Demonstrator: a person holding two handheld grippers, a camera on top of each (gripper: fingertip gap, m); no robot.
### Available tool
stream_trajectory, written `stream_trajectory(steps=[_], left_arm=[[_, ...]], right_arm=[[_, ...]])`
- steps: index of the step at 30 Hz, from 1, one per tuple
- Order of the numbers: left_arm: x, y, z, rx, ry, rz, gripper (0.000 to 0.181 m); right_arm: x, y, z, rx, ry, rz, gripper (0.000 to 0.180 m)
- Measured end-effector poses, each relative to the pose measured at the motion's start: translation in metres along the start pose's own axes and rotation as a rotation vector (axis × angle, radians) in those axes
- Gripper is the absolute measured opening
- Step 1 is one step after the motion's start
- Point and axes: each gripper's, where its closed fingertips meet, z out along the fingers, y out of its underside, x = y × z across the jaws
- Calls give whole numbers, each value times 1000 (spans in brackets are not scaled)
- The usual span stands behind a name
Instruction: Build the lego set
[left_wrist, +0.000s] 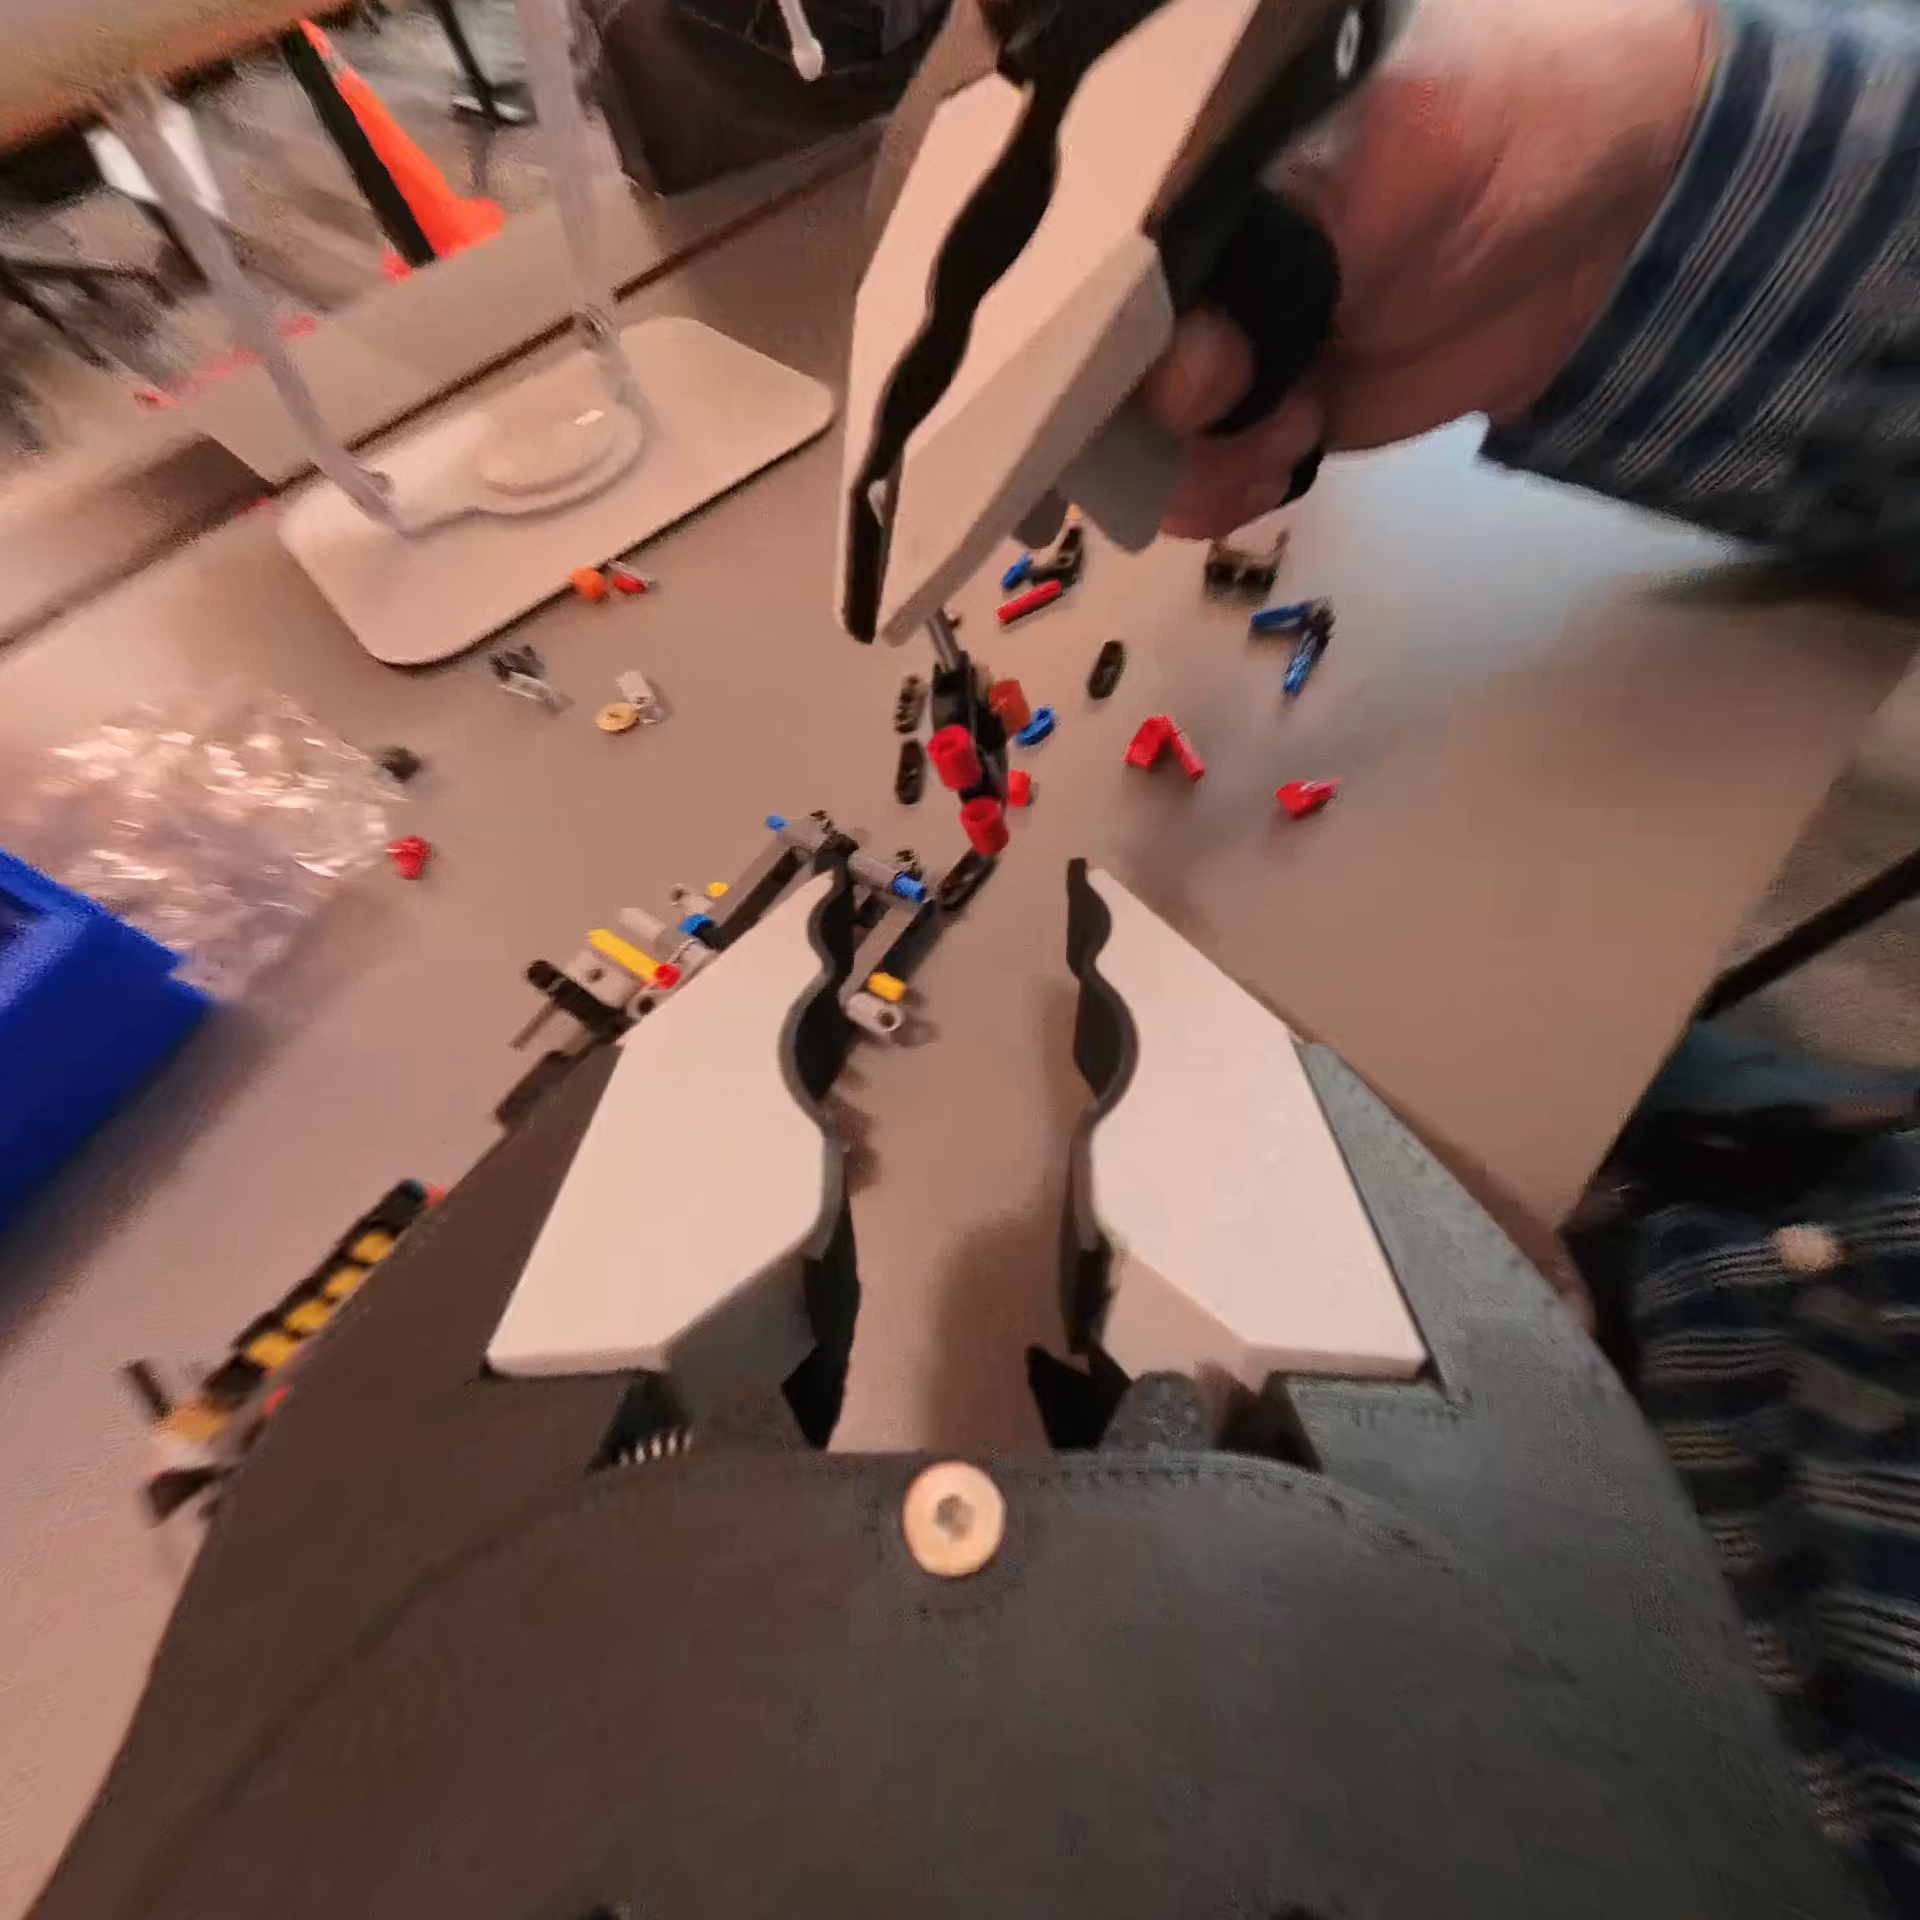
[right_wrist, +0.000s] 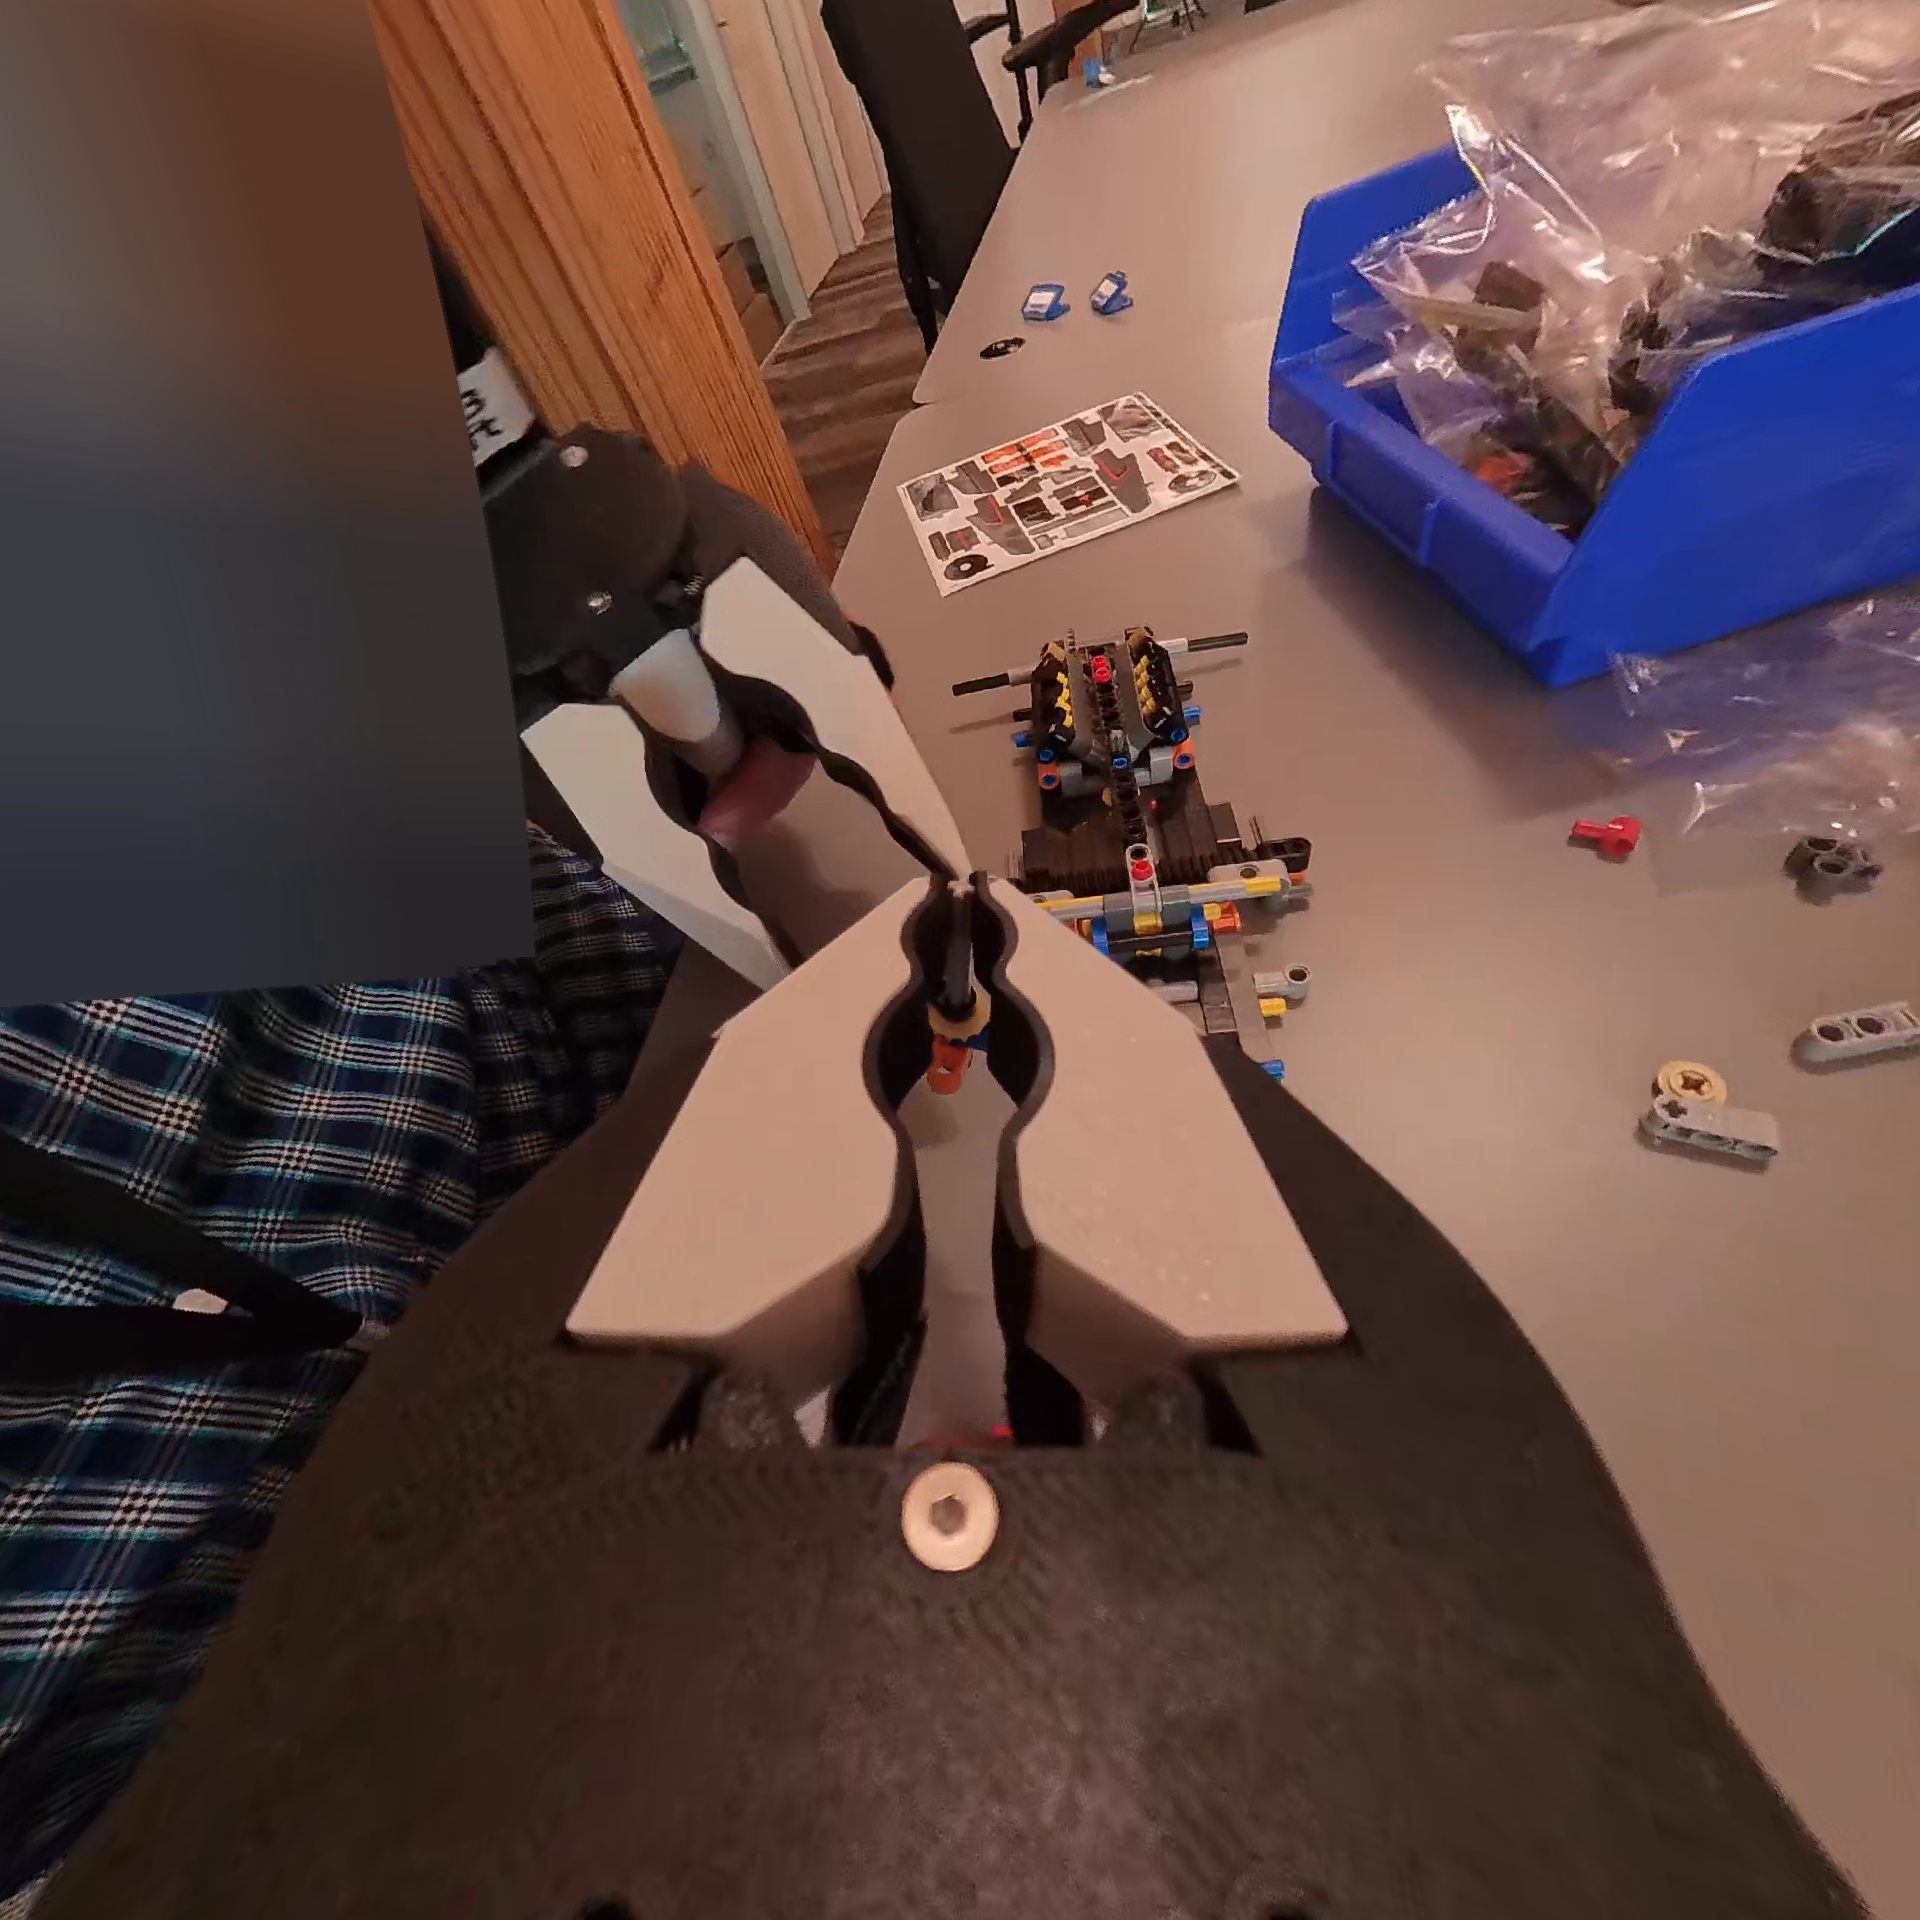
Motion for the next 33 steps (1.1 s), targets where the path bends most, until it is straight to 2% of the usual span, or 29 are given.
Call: stream_trajectory(steps=[4, 9, 12, 15, 22, 33], left_arm=[[2, -11, 7, 41, 63, -96, 37], [9, -6, 15, 0, 54, -23, 10], [9, -1, 15, -19, 36, 0, 9], [-2, -1, 7, -15, 4, -3, 9], [-39, 3, -15, -26, -55, -35, 8], [-100, -13, -28, 7, -108, -49, 8]], right_arm=[[-5, 2, 1, 0, -7, -44, 0], [-11, 6, 7, -21, -9, -83, 0], [-13, 9, 9, -32, -17, -93, 1], [-11, 4, 4, -2, -13, -74, 12], [10, 1, -14, 49, 57, -42, 13], [40, 17, -25, -4, 188, -37, 13]])
